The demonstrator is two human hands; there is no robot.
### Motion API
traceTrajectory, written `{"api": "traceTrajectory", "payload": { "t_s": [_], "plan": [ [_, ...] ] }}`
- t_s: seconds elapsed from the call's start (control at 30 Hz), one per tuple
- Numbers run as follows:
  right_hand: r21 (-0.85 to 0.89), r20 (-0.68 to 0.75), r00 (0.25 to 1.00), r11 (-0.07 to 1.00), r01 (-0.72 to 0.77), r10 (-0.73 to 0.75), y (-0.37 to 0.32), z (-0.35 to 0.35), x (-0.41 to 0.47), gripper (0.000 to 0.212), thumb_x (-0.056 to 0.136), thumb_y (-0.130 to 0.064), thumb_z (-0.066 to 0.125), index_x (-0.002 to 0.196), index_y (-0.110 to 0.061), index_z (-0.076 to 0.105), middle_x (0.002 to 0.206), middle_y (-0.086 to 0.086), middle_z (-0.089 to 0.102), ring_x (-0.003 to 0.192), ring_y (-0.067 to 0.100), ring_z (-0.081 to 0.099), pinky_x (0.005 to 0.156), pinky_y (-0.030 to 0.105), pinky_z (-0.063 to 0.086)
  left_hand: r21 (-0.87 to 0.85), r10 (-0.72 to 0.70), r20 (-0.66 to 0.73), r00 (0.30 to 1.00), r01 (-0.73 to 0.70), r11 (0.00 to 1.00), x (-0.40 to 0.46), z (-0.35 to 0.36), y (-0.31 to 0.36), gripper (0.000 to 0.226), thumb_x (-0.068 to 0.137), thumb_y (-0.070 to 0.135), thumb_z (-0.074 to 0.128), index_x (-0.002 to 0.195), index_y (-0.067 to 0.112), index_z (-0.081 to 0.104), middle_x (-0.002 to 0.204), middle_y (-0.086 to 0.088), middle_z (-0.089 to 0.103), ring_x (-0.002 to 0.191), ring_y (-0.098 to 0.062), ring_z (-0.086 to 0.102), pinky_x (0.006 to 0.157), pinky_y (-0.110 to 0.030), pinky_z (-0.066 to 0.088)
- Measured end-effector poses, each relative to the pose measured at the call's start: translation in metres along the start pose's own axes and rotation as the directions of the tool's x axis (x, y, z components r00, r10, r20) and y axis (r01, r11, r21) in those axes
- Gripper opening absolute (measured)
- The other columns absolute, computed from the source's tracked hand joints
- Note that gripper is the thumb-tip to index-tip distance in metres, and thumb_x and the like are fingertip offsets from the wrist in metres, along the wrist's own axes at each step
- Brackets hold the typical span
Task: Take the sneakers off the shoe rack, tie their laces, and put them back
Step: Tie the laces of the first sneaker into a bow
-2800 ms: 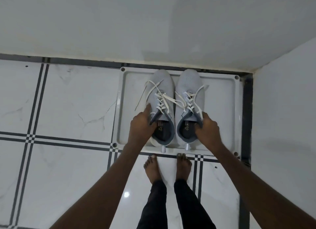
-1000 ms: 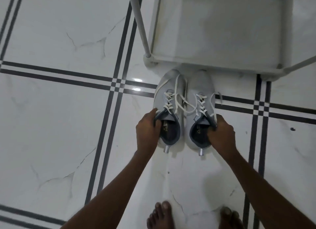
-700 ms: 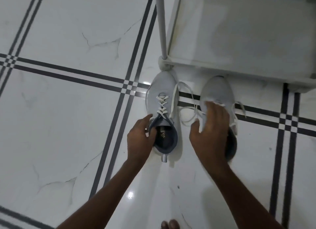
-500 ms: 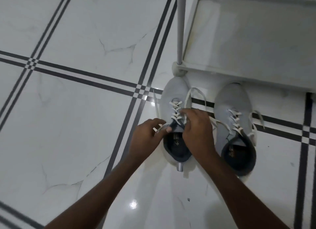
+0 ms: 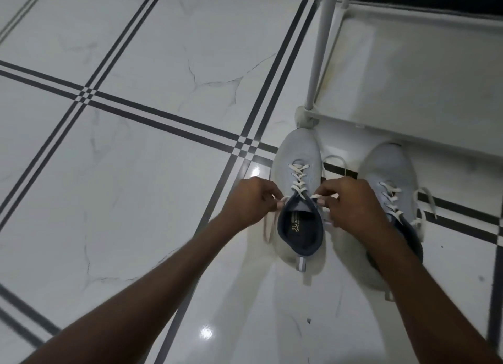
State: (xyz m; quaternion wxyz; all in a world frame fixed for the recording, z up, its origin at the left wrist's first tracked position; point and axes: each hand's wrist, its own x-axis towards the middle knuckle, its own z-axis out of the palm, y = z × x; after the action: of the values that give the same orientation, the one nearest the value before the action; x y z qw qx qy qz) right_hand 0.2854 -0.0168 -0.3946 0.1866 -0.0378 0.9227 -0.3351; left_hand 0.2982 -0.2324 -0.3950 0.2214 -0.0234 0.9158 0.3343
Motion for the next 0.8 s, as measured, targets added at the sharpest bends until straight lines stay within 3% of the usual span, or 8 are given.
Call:
{"api": "traceTrajectory", "payload": {
  "t_s": [0.1,0.3,0.43,0.53,0.6,0.67,0.73,0.8],
  "plan": [
    [0.186,0.052,0.998,0.981,-0.051,0.042,-0.004,-0.007,0.001,0.016,0.084,-0.002,0.067,0.072,-0.013,0.071,0.062,0.006,0.071,0.043,0.020,0.068,0.052,0.038,0.060,-0.133,-0.048,-0.048,0.998,0.042,0.990,0.000,0.008,-0.003,0.013,0.078,0.035,0.079,0.082,0.024,0.076,0.078,0.009,0.076,0.077,-0.005,0.071,0.076,-0.029,0.058],
    [0.259,-0.057,0.997,0.965,-0.033,0.049,-0.006,0.004,0.001,0.021,0.084,0.002,0.063,0.069,-0.009,0.071,0.056,0.009,0.069,0.042,0.017,0.067,0.051,0.036,0.060,-0.292,-0.117,0.005,0.993,0.113,0.950,-0.001,0.013,0.001,0.013,0.081,0.025,0.079,0.084,0.014,0.073,0.077,-0.002,0.076,0.079,-0.020,0.073,0.080,-0.041,0.061],
    [0.240,-0.121,0.990,0.970,-0.043,0.074,0.003,0.007,-0.001,0.024,0.079,0.006,0.064,0.061,-0.010,0.065,0.056,0.009,0.066,0.042,0.015,0.065,0.048,0.032,0.058,-0.160,-0.007,-0.032,0.999,0.002,0.987,-0.003,0.006,-0.005,0.004,0.090,0.011,0.066,0.086,0.010,0.066,0.078,-0.003,0.072,0.064,-0.013,0.067,0.064,-0.023,0.057],
    [0.204,-0.119,0.987,0.975,-0.086,0.112,0.013,0.013,-0.001,0.030,0.077,0.011,0.062,0.058,-0.013,0.060,0.055,0.010,0.064,0.039,0.008,0.062,0.042,0.025,0.053,0.072,0.114,0.007,0.993,-0.114,0.991,-0.011,0.004,-0.023,0.013,0.088,-0.004,0.061,0.089,0.006,0.069,0.076,0.004,0.064,0.060,-0.001,0.054,0.057,-0.007,0.039],
    [0.150,-0.134,0.983,0.983,-0.105,0.125,0.014,0.022,-0.004,0.035,0.075,0.012,0.059,0.055,-0.016,0.056,0.052,0.008,0.062,0.040,0.009,0.061,0.042,0.031,0.054,0.172,0.131,0.035,0.991,-0.135,0.976,-0.012,0.007,-0.032,0.024,0.083,-0.012,0.055,0.088,0.008,0.068,0.078,0.004,0.063,0.066,-0.007,0.056,0.059,-0.010,0.038],
    [0.122,-0.176,0.978,0.988,-0.091,0.112,0.016,0.032,-0.005,0.032,0.071,0.010,0.056,0.055,-0.017,0.054,0.051,0.006,0.060,0.048,0.021,0.064,0.047,0.041,0.055,0.218,0.156,0.018,0.988,-0.156,0.963,-0.008,0.008,-0.037,0.030,0.078,-0.015,0.051,0.087,0.009,0.066,0.080,0.001,0.065,0.071,-0.015,0.059,0.062,-0.021,0.048],
    [0.075,-0.205,0.973,0.993,-0.090,0.104,0.018,0.036,-0.004,0.028,0.072,0.007,0.058,0.057,-0.017,0.055,0.053,0.003,0.060,0.054,0.026,0.063,0.051,0.044,0.055,0.252,0.203,0.000,0.979,-0.196,0.947,-0.007,0.008,-0.040,0.028,0.078,-0.014,0.052,0.086,0.010,0.065,0.082,-0.002,0.066,0.072,-0.019,0.061,0.066,-0.036,0.054],
    [0.079,-0.212,0.970,0.992,-0.101,0.116,0.016,0.036,-0.003,0.022,0.075,0.000,0.065,0.062,-0.017,0.063,0.057,0.003,0.063,0.058,0.025,0.063,0.055,0.043,0.056,0.276,0.229,-0.038,0.973,-0.210,0.938,-0.010,0.007,-0.039,0.020,0.082,-0.006,0.058,0.087,0.012,0.065,0.085,-0.002,0.066,0.073,-0.019,0.061,0.066,-0.039,0.055]
  ]
}}
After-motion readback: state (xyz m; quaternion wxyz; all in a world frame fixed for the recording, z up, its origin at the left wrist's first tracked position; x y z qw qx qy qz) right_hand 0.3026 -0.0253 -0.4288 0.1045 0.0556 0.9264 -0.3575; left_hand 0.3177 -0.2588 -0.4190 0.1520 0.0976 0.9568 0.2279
